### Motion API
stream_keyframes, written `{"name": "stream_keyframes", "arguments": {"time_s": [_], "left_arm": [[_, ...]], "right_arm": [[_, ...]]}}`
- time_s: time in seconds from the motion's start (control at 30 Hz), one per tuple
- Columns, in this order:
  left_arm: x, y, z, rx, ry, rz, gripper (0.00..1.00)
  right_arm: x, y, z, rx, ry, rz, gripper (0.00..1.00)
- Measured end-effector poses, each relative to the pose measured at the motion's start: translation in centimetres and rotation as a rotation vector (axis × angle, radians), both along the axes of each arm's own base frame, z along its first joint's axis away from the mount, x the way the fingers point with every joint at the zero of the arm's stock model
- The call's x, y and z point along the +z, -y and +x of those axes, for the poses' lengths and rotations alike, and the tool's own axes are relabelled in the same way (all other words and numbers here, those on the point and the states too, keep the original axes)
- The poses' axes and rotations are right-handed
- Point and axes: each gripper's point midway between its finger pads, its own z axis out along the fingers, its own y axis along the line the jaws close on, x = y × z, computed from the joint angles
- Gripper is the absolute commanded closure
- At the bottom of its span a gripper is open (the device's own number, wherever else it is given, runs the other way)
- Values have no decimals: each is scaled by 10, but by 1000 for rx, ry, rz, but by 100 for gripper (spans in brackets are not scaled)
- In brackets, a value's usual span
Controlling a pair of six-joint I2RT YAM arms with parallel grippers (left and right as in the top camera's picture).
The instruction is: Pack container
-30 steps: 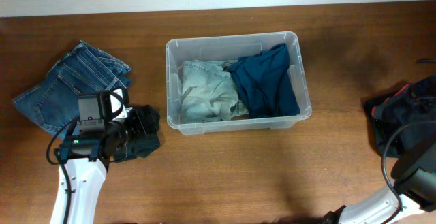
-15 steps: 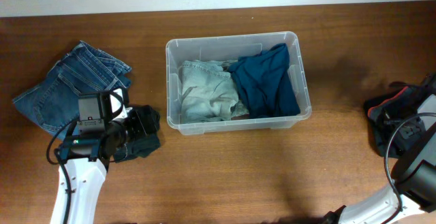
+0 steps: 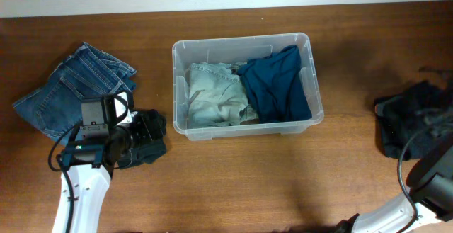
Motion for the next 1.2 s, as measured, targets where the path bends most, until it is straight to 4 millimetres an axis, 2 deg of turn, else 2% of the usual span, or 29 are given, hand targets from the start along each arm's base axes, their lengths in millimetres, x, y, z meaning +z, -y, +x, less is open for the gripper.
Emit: {"name": "stream_keyframes", "arguments": {"time_s": [0.07, 0.17, 0.4, 0.5, 0.83, 1.13, 1.2], "left_arm": [[0, 0, 0, 0, 0, 0, 1], [0, 0, 0, 0, 0, 0, 1], [0, 0, 0, 0, 0, 0, 1], [0, 0, 0, 0, 0, 0, 1], [0, 0, 0, 0, 0, 0, 1], [0, 0, 0, 0, 0, 0, 1], [0, 0, 0, 0, 0, 0, 1]], "right_arm": [[27, 8, 8, 9, 23, -32, 2], [47, 16, 9, 6, 27, -75, 2], [46, 23, 5, -3, 1, -113, 1], [37, 26, 8, -4, 3, -120, 2], [-20, 28, 14, -7, -57, -53, 1], [-70, 22, 7, -8, -145, 27, 1], [-71, 22, 7, -10, -146, 29, 2]]}}
